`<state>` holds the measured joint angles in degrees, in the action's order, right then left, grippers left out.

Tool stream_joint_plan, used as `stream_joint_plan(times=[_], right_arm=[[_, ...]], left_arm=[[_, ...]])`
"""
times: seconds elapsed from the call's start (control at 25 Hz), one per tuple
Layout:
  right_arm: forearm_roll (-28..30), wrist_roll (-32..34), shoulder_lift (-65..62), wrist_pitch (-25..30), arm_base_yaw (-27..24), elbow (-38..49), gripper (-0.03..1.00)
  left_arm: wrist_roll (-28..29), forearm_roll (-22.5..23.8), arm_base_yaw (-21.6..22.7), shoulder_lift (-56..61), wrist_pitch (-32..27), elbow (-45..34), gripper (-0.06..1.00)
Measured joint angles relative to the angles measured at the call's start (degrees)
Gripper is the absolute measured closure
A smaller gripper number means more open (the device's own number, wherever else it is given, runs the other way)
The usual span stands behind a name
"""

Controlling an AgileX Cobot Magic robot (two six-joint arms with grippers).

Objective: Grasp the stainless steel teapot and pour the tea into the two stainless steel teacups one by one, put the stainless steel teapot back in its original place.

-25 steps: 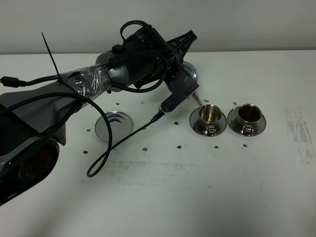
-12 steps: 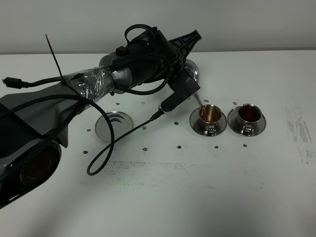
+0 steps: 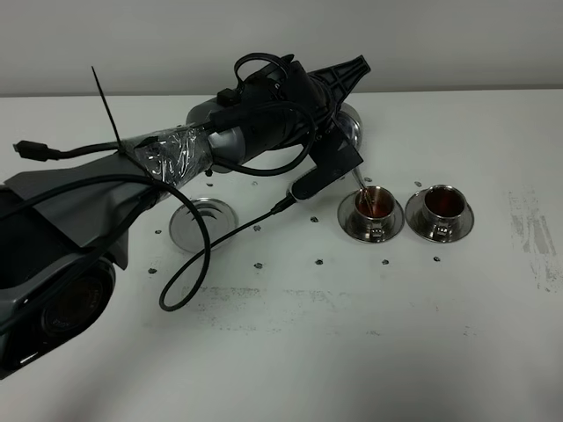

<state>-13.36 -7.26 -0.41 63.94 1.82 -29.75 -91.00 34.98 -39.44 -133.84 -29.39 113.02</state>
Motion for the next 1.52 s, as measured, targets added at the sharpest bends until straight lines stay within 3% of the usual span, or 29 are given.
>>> stream_joint_plan(times=[1.52], right_arm=[[0.0,0.0,0.0,0.0,0.0,0.0,0.57]], left_arm=[[0.8,7.3,-1.8,-1.0,3.4,0.0,0.71]])
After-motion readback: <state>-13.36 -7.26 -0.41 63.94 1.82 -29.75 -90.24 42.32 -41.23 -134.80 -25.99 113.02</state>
